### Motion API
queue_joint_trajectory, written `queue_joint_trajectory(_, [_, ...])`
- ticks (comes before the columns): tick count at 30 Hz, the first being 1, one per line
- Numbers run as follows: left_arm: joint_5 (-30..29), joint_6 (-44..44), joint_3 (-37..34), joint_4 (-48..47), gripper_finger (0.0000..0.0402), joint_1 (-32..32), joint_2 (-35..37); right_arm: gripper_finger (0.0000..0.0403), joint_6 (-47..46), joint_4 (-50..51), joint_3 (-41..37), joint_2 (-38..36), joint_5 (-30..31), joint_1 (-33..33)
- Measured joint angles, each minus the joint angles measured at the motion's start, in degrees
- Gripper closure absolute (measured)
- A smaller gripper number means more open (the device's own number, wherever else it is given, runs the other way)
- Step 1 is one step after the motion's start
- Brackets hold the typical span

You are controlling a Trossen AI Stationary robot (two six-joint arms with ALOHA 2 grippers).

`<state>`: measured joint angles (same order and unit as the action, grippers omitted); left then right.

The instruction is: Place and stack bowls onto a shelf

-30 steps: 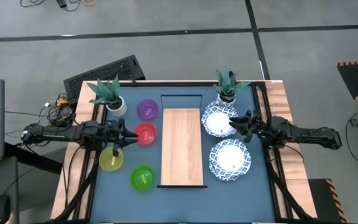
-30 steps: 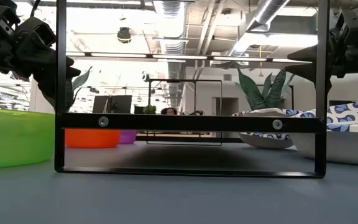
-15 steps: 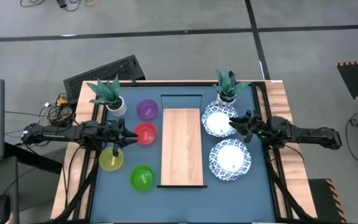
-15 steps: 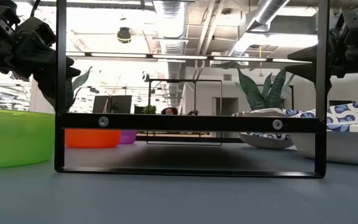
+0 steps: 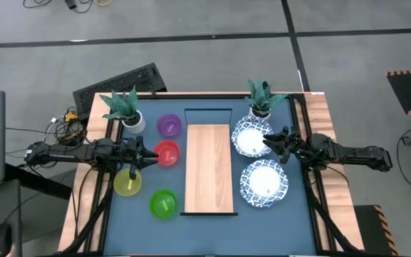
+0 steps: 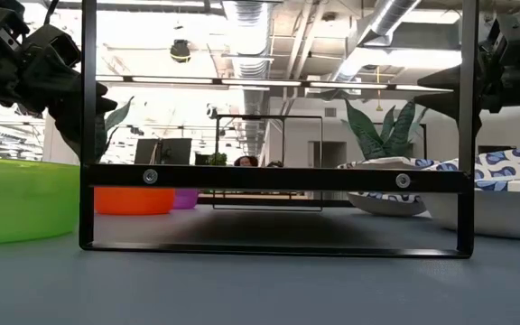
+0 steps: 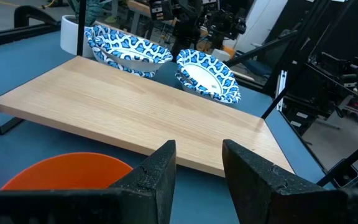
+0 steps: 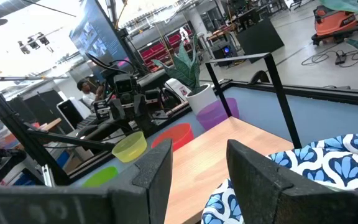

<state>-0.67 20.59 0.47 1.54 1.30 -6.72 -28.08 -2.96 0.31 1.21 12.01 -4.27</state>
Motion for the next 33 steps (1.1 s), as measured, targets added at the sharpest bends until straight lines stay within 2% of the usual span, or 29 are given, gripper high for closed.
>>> queue_joint_trajectory(9, [-5.14,2.1,0.0,1.02,0.0283,0.0,0.0,0.0225,0.0,0.01,-0.01,0.0,0.0,0.01])
queue_joint_trajectory(15, [-4.78,14.62,0.0,0.98,0.0283,0.0,0.0,0.0225,0.0,0.02,0.0,0.0,0.0,0.0])
queue_joint_trajectory(20, [-7.58,24.52,0.0,1.22,0.0283,0.0,0.0,0.0225,0.0,0.0,0.0,0.0,0.0,0.01])
queue_joint_trajectory(25, [-11.18,29.22,0.0,1.76,0.0283,0.0,0.0,0.0225,0.0,0.0,0.0,0.0,0.0,0.01])
queue_joint_trajectory(33, [-13.33,33.72,0.0,2.25,0.0283,0.0,0.0,0.0225,0.0,0.0,0.0,0.0,0.02,0.0])
